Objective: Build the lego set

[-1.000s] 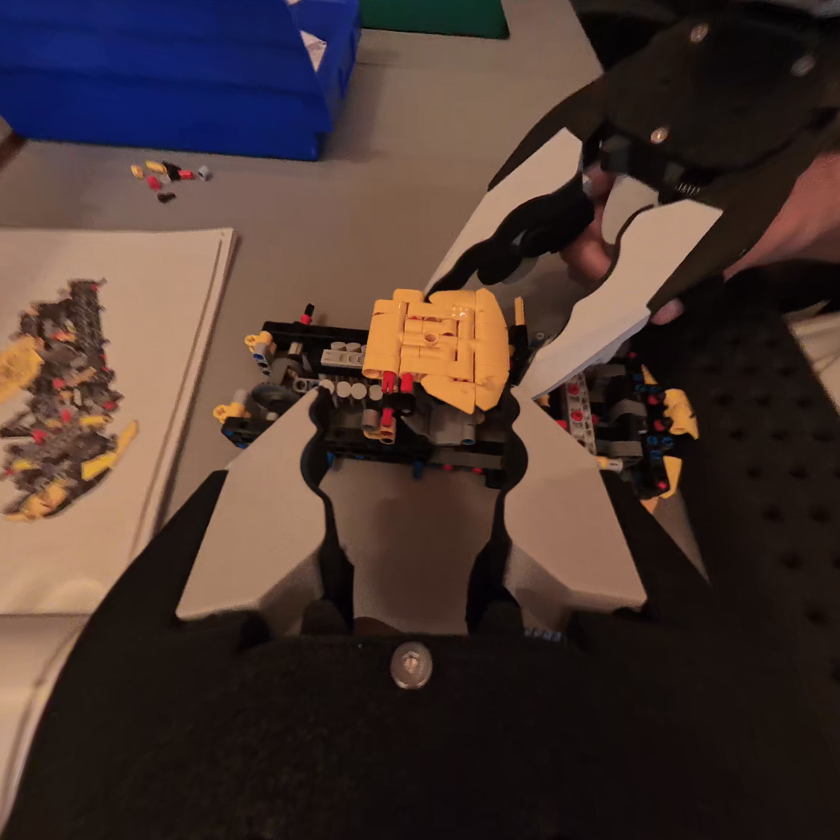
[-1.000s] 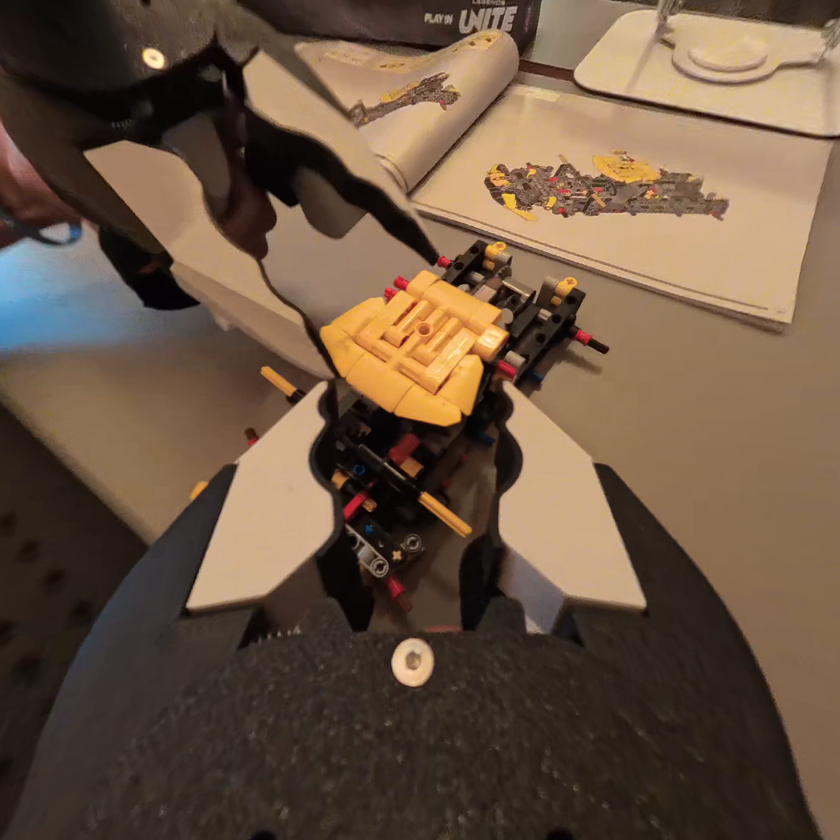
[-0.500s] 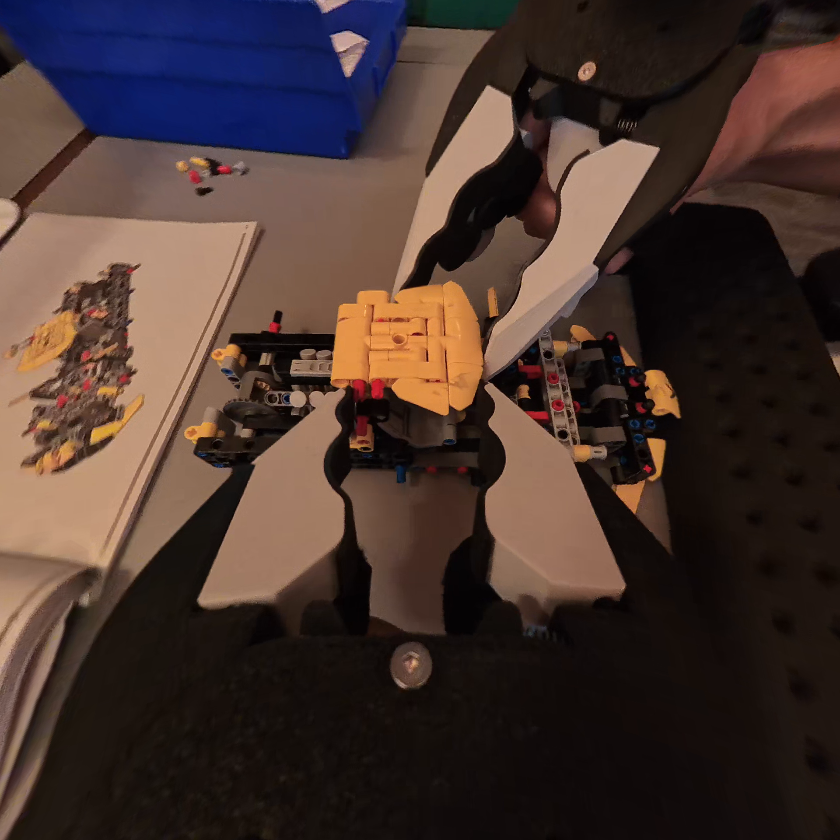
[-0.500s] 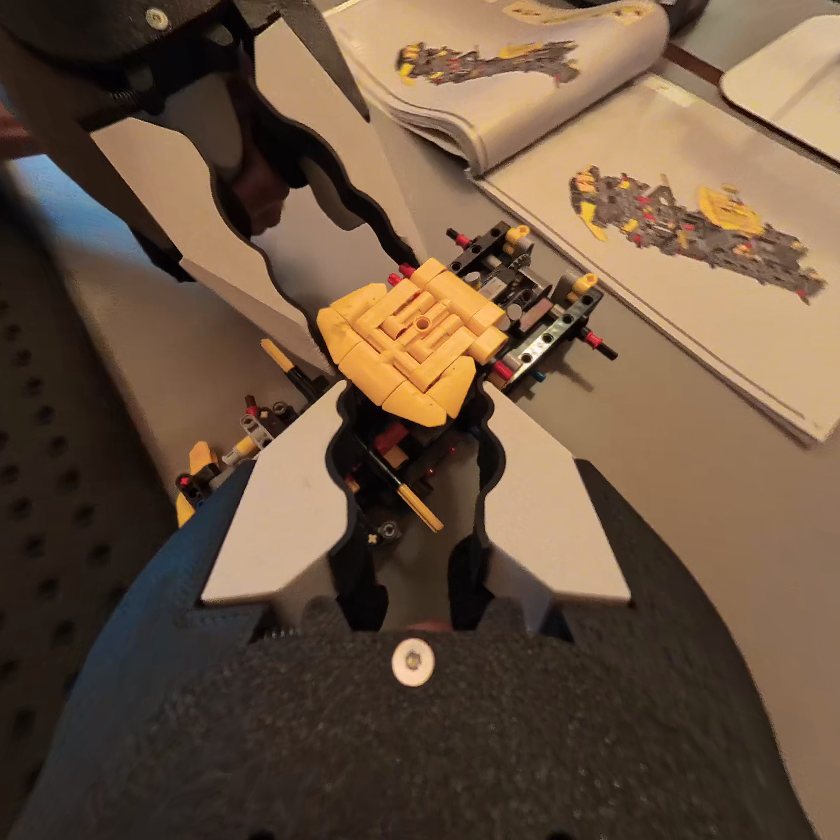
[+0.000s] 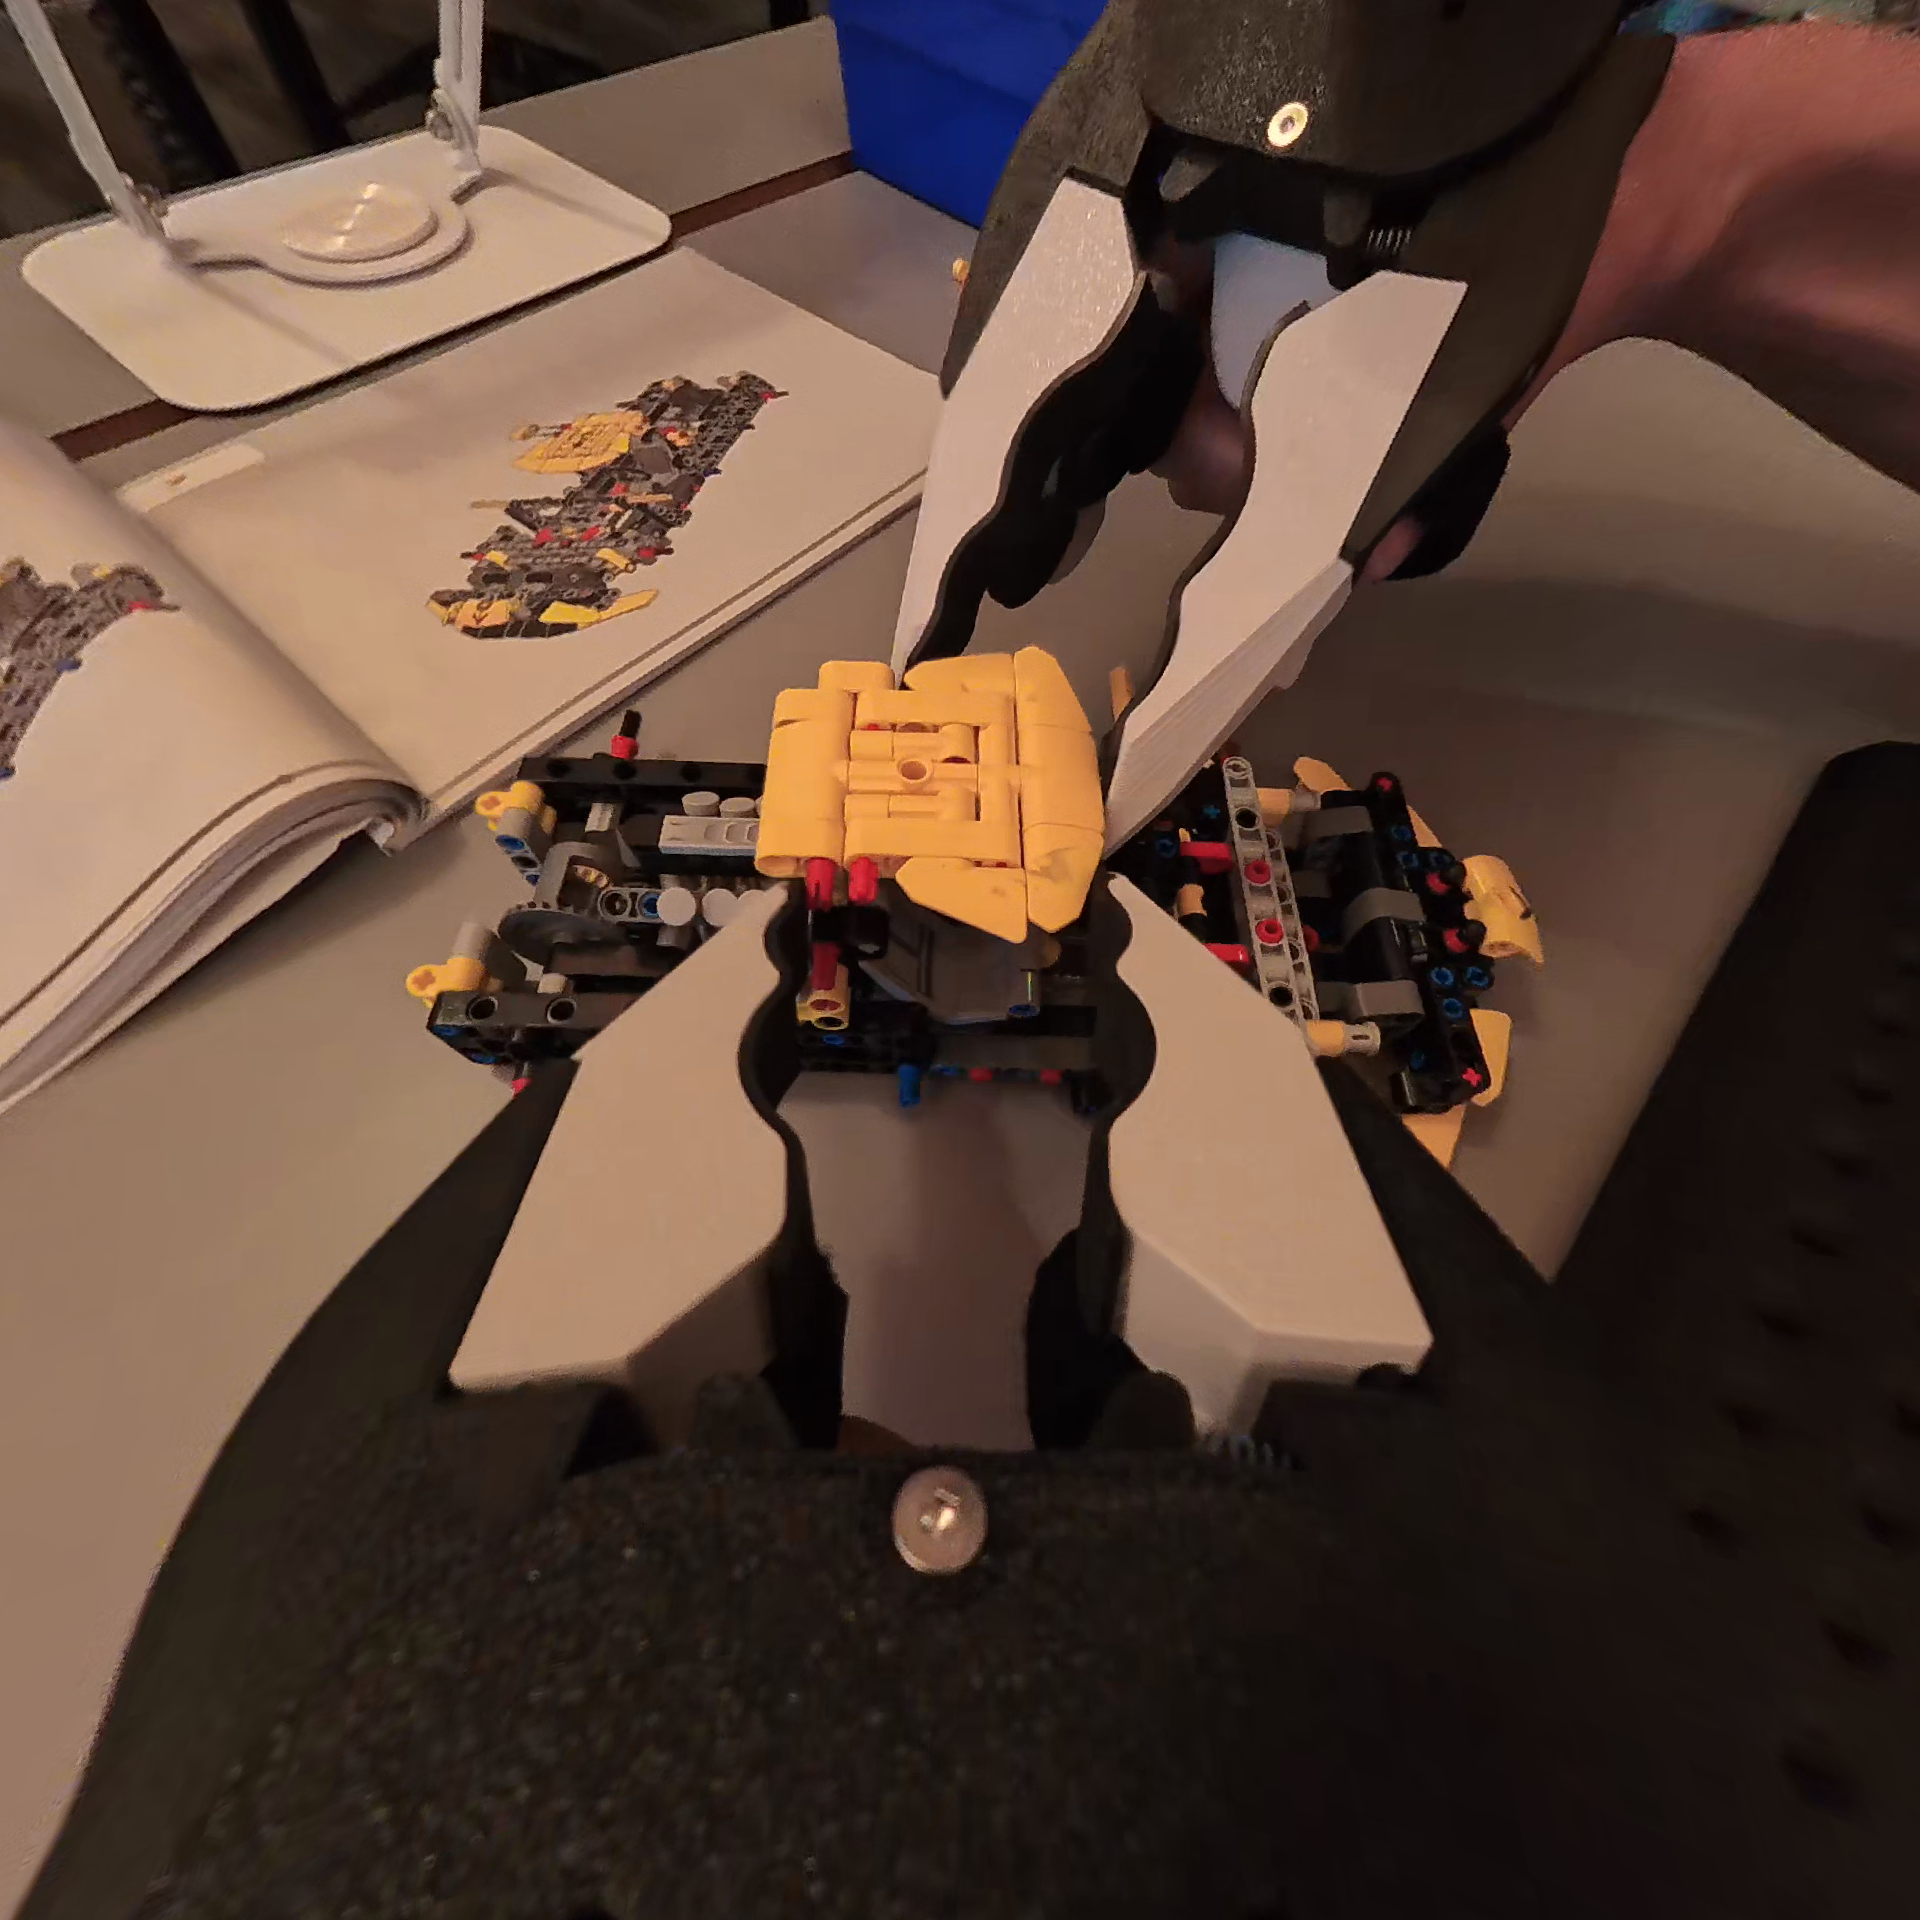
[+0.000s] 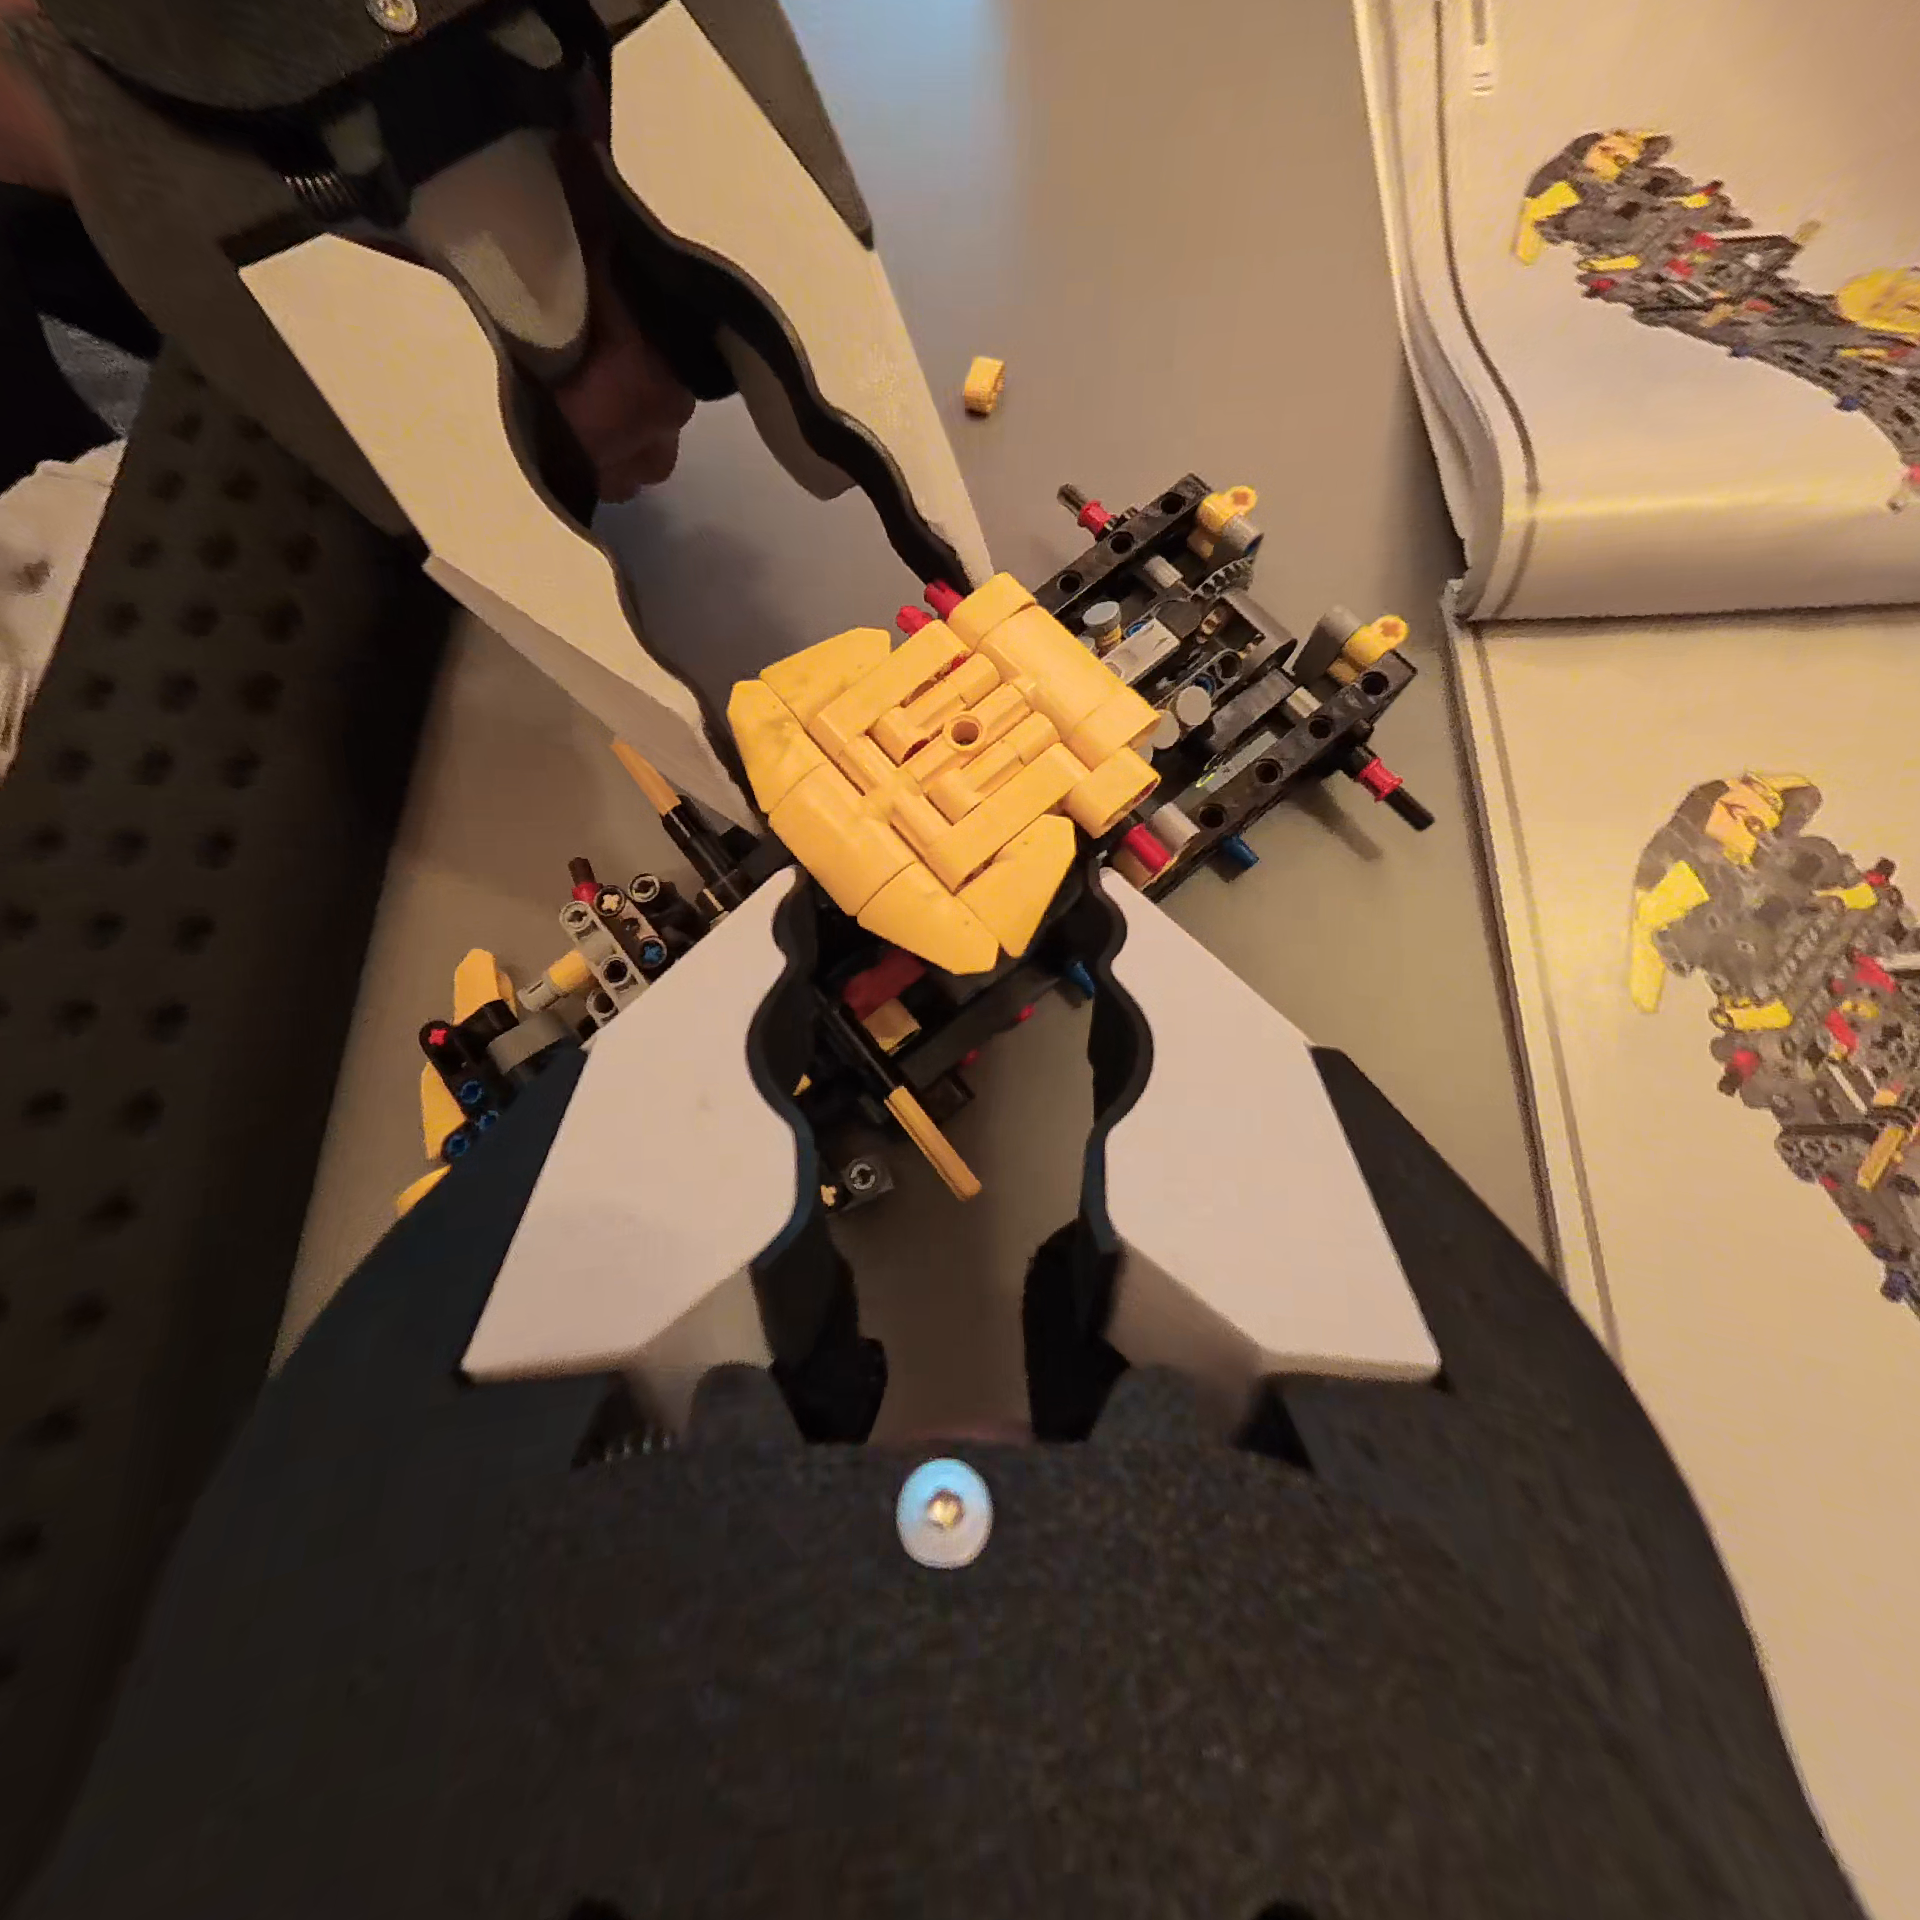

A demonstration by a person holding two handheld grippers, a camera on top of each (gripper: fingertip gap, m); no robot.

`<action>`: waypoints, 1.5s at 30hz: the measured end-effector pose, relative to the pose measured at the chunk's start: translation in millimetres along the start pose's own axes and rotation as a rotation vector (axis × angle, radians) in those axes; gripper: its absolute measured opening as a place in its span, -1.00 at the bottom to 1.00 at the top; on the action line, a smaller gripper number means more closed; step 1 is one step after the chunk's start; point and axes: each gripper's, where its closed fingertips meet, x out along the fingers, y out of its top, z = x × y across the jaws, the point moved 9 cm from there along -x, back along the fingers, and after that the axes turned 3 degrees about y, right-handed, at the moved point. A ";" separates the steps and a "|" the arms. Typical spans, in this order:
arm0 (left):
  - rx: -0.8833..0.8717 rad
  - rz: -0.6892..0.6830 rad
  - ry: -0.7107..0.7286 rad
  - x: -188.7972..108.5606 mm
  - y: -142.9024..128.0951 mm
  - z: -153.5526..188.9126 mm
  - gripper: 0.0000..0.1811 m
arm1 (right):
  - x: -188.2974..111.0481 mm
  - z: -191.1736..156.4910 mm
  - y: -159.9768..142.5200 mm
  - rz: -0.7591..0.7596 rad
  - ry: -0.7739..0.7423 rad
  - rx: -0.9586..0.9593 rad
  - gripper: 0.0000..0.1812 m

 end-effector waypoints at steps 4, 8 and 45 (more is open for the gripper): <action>-0.123 0.044 0.008 -38.1 -8.9 -19.2 -0.37 | -14.8 -5.6 -3.8 0.082 -0.089 0.075 -0.40; -0.245 -0.094 0.171 -85.1 -51.9 -64.2 -0.38 | -50.4 -22.2 -30.0 0.286 -0.527 0.334 -0.38; -0.139 -0.243 0.289 -45.6 -60.7 -80.5 -0.68 | -40.8 -78.2 -48.6 0.588 -0.742 0.443 -0.54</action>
